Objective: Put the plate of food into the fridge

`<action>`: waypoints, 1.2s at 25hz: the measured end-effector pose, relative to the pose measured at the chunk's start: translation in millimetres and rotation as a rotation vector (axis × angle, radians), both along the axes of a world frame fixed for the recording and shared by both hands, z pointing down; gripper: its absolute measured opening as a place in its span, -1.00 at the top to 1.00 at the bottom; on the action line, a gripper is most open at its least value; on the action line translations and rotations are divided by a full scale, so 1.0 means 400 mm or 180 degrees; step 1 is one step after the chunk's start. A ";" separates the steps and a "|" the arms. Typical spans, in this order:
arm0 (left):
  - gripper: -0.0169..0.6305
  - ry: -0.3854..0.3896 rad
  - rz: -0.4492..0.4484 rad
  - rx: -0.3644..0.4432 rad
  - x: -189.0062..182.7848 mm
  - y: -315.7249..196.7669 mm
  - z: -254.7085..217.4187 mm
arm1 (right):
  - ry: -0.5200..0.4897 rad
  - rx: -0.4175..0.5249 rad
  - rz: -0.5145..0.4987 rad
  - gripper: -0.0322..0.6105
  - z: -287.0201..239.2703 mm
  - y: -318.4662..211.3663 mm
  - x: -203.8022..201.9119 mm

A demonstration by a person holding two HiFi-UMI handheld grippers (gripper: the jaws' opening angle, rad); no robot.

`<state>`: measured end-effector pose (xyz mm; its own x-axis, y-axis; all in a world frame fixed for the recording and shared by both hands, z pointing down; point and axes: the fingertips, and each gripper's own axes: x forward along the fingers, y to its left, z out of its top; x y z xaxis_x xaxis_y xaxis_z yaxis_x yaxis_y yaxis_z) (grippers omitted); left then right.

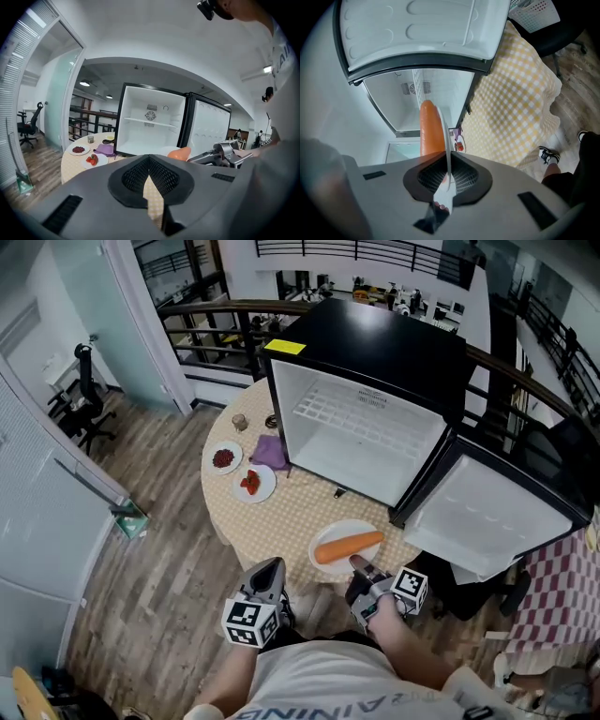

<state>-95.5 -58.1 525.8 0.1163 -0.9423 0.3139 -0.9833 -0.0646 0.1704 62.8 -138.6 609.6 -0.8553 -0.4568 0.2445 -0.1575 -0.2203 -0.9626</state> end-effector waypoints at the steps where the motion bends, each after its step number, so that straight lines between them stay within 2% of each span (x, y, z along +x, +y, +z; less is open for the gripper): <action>1: 0.92 0.0010 0.0044 -0.0002 -0.017 -0.021 -0.002 | 0.0005 -0.0004 0.0044 0.79 -0.003 -0.014 -0.013; 10: 0.92 0.0072 0.0457 -0.0032 -0.168 -0.176 -0.005 | 0.0026 0.0018 0.0438 0.79 -0.034 -0.120 -0.135; 17: 0.92 0.0110 0.0826 -0.0055 -0.248 -0.260 0.008 | -0.0002 0.0032 0.0842 0.79 -0.039 -0.179 -0.200; 22: 0.92 0.0095 0.1148 -0.0046 -0.258 -0.309 0.007 | 0.0017 0.0036 0.1155 0.79 -0.049 -0.192 -0.195; 30: 0.92 0.0122 0.1380 -0.0091 -0.208 -0.350 0.017 | 0.0089 -0.0072 0.1371 0.79 -0.026 -0.184 -0.147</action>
